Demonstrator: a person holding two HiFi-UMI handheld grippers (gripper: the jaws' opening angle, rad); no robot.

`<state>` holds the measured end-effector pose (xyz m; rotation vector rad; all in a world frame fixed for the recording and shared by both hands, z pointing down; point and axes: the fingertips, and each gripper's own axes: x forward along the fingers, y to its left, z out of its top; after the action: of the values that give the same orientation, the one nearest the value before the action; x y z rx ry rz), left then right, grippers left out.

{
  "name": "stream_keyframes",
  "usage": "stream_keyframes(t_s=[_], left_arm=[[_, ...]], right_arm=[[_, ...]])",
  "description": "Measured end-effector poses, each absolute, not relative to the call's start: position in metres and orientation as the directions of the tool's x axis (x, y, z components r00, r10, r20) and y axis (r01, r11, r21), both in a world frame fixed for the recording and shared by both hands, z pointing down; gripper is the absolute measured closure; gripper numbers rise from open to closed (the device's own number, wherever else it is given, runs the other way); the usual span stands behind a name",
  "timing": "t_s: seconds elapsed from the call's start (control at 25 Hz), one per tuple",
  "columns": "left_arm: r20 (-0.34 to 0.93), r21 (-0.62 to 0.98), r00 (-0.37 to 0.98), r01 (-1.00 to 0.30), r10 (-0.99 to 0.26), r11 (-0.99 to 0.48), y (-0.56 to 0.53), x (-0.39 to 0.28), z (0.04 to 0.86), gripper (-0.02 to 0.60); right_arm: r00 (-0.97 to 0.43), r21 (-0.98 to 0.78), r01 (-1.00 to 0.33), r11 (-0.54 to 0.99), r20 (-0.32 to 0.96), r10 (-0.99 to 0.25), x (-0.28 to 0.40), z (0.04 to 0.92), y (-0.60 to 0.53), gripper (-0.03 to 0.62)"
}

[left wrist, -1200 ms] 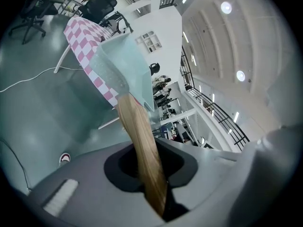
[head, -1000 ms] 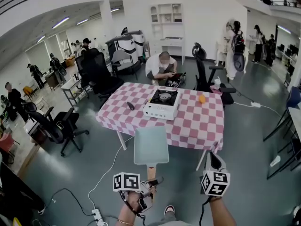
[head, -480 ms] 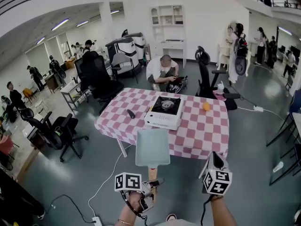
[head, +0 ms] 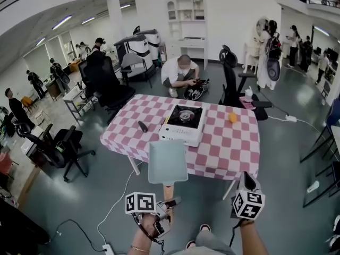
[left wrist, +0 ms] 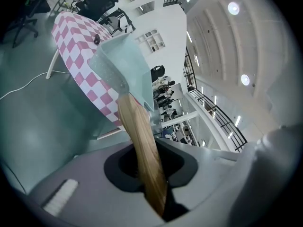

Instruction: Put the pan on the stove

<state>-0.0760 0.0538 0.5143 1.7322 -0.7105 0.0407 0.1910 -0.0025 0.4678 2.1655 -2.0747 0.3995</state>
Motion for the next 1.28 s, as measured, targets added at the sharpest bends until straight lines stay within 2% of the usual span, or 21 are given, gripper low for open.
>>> stream_keyframes(t_s=[0.32,1.28], left_arm=[[0.397,0.873,0.807,-0.479,-0.437,-0.093,0.003,-0.07,0.518,0.531],[0.382,0.871,0.726,-0.49,-0.572,-0.04,-0.227,-0.053,0.494,0.531]], right_arm=[[-0.002,-0.12,-0.992,-0.034,0.291,-0.957,0.191,0.483,-0.065,0.585],[-0.181,-0.103,-0.982,0.158,0.275,-0.944,0.186,0.459,-0.343,0.585]])
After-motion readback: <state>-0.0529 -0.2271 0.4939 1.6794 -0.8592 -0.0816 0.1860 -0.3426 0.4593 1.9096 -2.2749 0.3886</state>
